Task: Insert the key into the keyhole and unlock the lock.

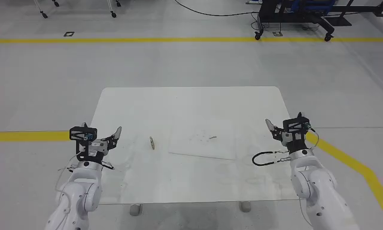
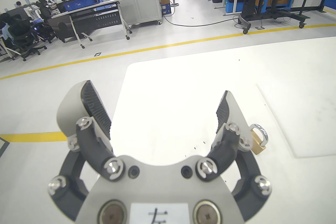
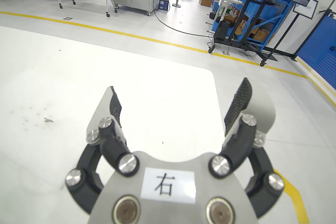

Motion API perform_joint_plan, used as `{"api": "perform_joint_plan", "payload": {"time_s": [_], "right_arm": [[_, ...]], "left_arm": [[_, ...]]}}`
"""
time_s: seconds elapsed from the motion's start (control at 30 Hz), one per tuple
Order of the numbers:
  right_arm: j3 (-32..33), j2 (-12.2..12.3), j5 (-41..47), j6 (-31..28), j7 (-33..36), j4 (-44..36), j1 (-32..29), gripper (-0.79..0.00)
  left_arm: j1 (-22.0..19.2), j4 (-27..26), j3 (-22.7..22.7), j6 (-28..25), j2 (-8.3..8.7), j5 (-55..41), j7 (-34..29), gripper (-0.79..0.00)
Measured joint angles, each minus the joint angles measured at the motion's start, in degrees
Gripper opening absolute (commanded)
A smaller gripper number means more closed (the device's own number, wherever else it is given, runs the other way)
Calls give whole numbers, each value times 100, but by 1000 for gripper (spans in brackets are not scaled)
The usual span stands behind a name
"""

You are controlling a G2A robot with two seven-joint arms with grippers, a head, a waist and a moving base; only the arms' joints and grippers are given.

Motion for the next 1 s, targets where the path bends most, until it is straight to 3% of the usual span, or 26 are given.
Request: {"api": "perform_joint_plan", "payload": {"time_s": [0.2,0.73,1.0], "right_arm": [[-194,7,-305,-252,172,166,153,0],[-1383,-22,295,-3069,1952,1803,1889,0],[-1977,-121,567,-3408,2262,2496,2603,0]], "left_arm": [[0,0,0,0,0,0,0,0],[0,0,0,0,0,0,0,0],[0,0,0,0,0,0,0,0]]}}
